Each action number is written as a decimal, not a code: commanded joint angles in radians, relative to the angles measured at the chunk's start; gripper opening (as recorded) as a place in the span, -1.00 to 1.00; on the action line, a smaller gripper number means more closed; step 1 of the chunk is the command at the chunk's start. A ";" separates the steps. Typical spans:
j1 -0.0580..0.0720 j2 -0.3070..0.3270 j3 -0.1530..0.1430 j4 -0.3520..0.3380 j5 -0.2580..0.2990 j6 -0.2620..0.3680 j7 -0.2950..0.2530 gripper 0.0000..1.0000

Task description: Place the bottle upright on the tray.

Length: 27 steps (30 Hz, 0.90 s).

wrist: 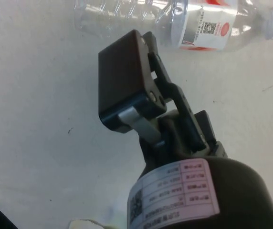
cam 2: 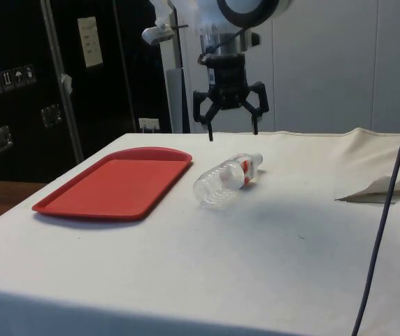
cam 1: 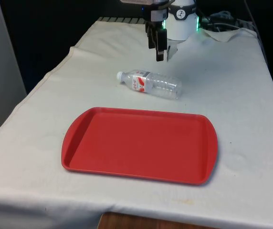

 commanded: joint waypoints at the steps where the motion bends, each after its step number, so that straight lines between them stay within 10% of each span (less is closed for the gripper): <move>1: -0.001 -0.004 -0.002 -0.001 -0.018 -0.001 0.023 1.00; 27: -0.009 0.034 -0.083 0.004 -0.034 0.046 0.023 1.00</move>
